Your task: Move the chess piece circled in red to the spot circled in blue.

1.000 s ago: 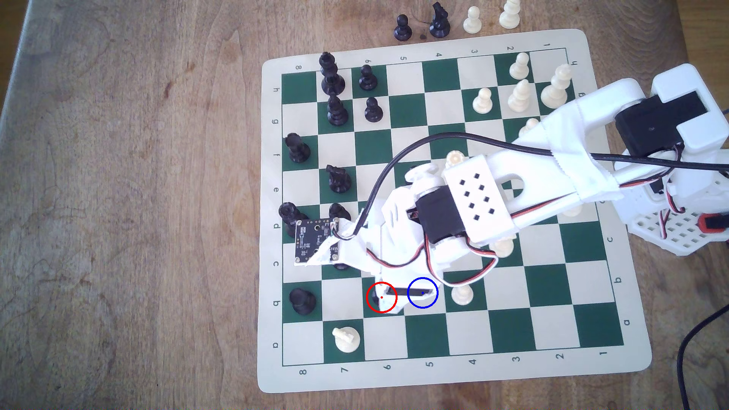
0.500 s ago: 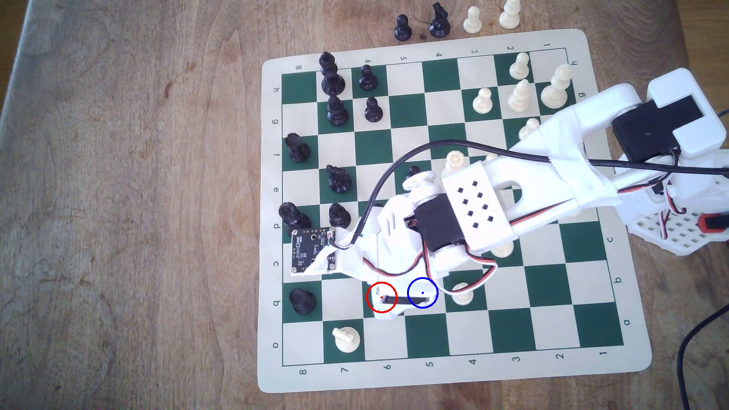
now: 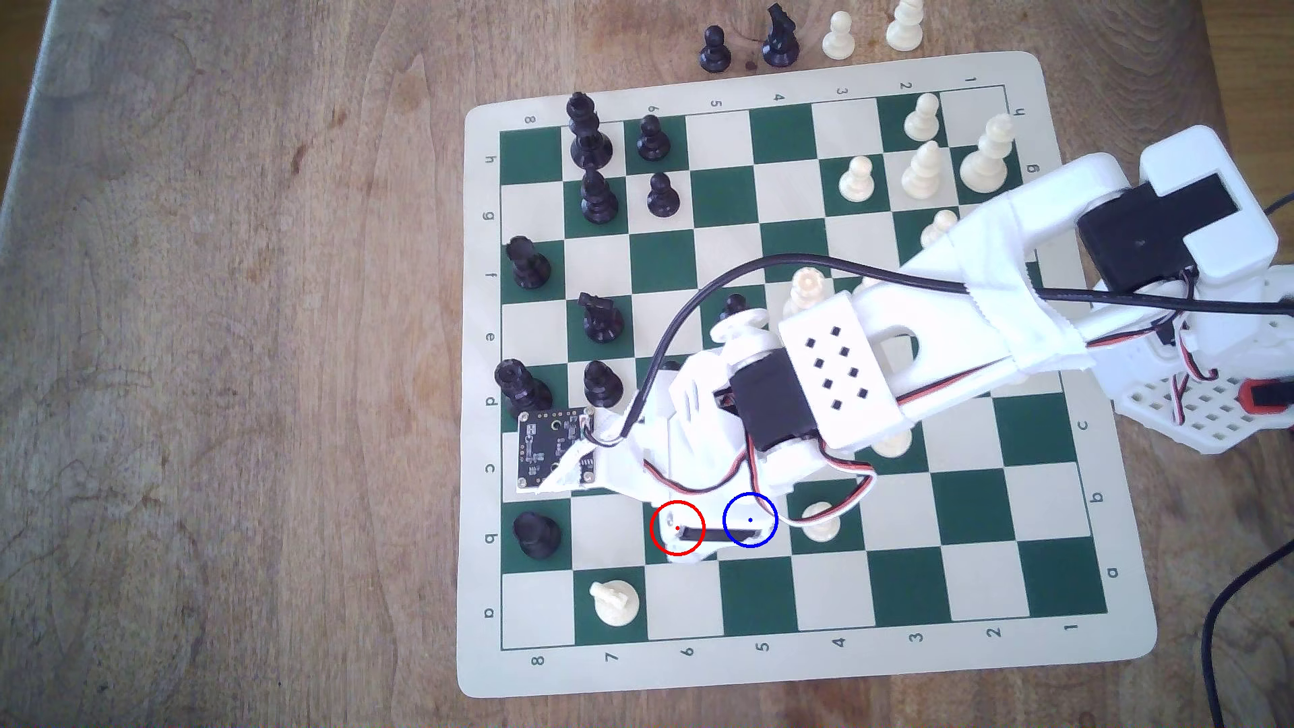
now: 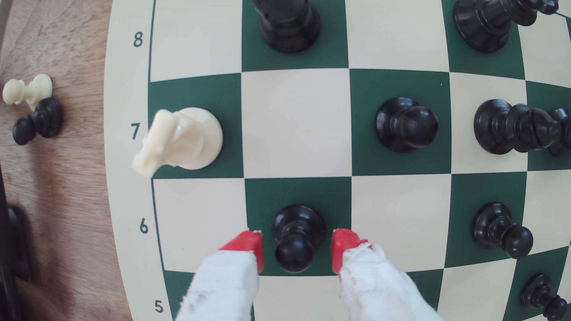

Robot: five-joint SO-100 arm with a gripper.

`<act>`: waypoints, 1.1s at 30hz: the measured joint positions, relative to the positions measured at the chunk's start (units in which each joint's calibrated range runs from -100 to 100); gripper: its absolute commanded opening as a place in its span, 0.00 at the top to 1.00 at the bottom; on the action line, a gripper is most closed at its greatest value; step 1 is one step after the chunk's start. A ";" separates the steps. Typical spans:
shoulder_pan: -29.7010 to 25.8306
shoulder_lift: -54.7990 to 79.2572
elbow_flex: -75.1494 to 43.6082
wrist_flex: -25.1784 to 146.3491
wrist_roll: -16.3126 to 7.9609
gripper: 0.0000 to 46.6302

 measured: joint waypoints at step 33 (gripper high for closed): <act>-1.55 -13.74 3.16 -0.24 0.00 0.99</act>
